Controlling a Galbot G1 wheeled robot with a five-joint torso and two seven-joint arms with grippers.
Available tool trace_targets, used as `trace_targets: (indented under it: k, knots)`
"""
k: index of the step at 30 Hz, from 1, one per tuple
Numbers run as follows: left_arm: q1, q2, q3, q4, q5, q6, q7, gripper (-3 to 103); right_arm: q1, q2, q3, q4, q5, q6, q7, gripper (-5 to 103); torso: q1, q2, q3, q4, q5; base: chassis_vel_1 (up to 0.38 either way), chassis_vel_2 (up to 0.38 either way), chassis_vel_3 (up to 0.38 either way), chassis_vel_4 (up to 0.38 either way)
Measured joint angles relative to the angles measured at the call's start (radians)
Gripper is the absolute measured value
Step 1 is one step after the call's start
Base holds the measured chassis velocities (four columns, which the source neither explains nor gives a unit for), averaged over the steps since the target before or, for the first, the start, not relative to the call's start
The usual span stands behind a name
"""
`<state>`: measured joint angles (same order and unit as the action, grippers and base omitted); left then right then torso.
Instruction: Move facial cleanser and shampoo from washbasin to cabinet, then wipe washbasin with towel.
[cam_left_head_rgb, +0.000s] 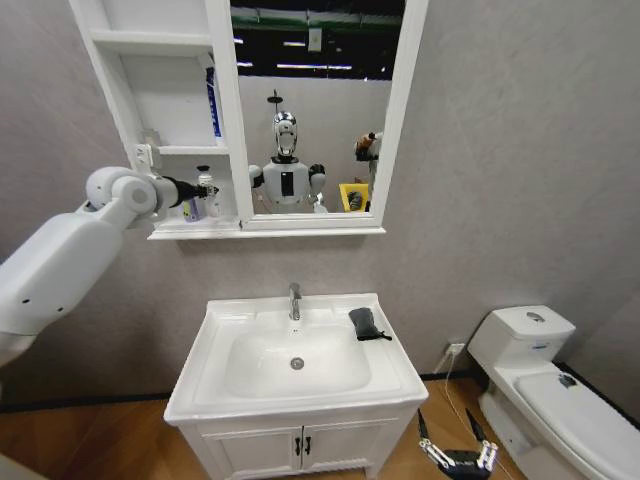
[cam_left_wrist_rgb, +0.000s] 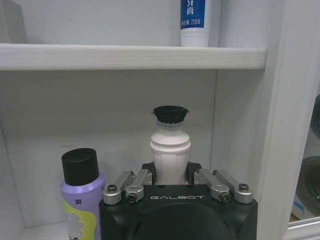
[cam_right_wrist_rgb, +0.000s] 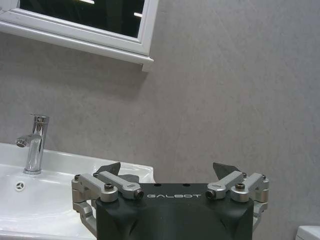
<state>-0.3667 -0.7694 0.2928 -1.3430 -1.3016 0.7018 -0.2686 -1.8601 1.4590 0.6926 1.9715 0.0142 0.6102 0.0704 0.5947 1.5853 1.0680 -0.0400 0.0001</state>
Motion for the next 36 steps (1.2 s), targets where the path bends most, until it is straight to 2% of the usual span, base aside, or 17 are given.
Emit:
trace_targets:
  k: [9,19,23,25,26,27,28,29,31,33,34,36]
  knots:
    - [0.011,-0.054,0.001,0.037,0.031,-0.009,0.005,30,0.001,-0.003,0.006,-0.009,0.004,0.007,0.008,100,0.0,0.0,0.0,0.0,0.0,0.0,0.0,0.0,0.0]
    - [0.028,-0.058,-0.002,0.043,0.04,-0.029,-0.002,28,-0.003,-0.003,0.006,-0.007,0.004,0.009,0.014,100,0.0,0.0,0.0,0.0,0.0,0.0,0.0,0.0,0.0]
    - [0.04,-0.057,-0.011,0.026,0.041,-0.017,-0.022,49,-0.006,-0.001,0.003,-0.006,0.003,0.012,0.016,100,0.0,0.0,0.0,0.0,-0.0001,0.0,0.0,0.0,0.0]
    - [0.042,-0.056,-0.013,0.024,0.041,-0.016,-0.023,49,-0.007,-0.001,0.002,-0.006,0.002,0.012,0.016,100,0.0,0.0,0.0,-0.0002,0.0,0.0,0.0,0.0,0.0]
    - [0.048,-0.05,-0.019,0.013,0.04,-0.014,-0.03,60,-0.008,-0.001,0.001,-0.006,0.0,0.014,0.016,100,0.0,0.0,0.0,-0.0002,0.0001,0.0,0.0,0.0,0.0]
    - [0.048,-0.05,-0.019,0.013,0.04,-0.014,-0.03,60,-0.008,-0.001,0.001,-0.006,0.0,0.014,0.016,100,0.0,0.0,0.0,-0.0002,0.0001,0.0,0.0,0.0,0.0]
    - [0.062,-0.04,-0.03,-0.007,0.038,-0.015,-0.038,66,-0.008,0.0,0.001,-0.006,0.0,0.015,0.016,100,0.0,0.0,0.0,-0.0003,0.0,0.0,0.0,0.0,0.0]
    - [0.082,-0.022,-0.045,-0.037,0.036,-0.017,-0.044,72,-0.008,0.002,0.0,-0.006,0.0,0.016,0.016,100,0.0,0.0,0.0,-0.0005,0.0001,0.0,0.0,0.0,0.0]
    - [0.11,0.002,-0.063,-0.074,0.032,-0.021,-0.046,72,-0.008,0.003,-0.001,-0.007,0.0,0.017,0.016,100,0.0,0.0,0.0,-0.0002,0.0,0.0,0.0,0.0,0.0]
    - [0.176,0.054,-0.121,-0.153,0.019,-0.024,-0.046,82,-0.007,0.003,-0.002,-0.011,-0.001,0.017,0.016,100,0.0,0.0,0.0,-0.0003,-0.0004,0.0,0.0,0.0,0.0]
    - [0.176,0.054,-0.121,-0.153,0.019,-0.024,-0.046,82,-0.007,0.003,-0.002,-0.011,-0.001,0.017,0.016,100,0.0,0.0,0.0,-0.0003,-0.0004,0.0,0.0,0.0,0.0]
    - [0.296,0.124,-0.228,-0.266,0.013,-0.034,-0.012,93,-0.005,0.0,-0.009,-0.015,0.003,0.016,0.016,100,0.0,0.0,0.0,0.0005,0.0002,0.0,0.0,0.0,0.0]
